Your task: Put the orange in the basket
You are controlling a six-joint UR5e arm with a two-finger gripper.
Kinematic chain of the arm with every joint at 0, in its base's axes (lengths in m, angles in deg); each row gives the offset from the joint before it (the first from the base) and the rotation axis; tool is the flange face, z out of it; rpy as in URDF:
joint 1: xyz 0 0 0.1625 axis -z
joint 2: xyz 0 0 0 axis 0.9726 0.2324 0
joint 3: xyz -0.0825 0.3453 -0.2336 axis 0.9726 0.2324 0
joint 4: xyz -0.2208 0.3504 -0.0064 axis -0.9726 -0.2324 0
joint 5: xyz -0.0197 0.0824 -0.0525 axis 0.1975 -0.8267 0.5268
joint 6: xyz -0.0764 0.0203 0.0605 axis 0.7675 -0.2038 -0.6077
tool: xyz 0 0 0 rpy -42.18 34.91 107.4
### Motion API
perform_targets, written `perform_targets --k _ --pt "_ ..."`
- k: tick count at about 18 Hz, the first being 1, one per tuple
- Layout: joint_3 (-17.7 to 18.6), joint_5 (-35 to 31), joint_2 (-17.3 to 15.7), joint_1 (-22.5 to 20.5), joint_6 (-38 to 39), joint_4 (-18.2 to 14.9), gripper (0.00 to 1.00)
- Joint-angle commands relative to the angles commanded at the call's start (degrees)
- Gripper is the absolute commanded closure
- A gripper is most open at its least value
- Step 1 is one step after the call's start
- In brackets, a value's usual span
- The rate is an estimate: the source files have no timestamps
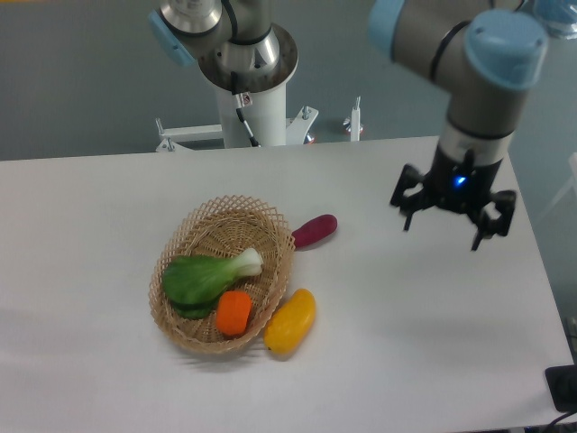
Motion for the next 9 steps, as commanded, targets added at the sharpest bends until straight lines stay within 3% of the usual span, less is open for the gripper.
perform_targets --k 9 --pt "0.6 0.0 -0.3 0.4 0.6 0.1 0.00"
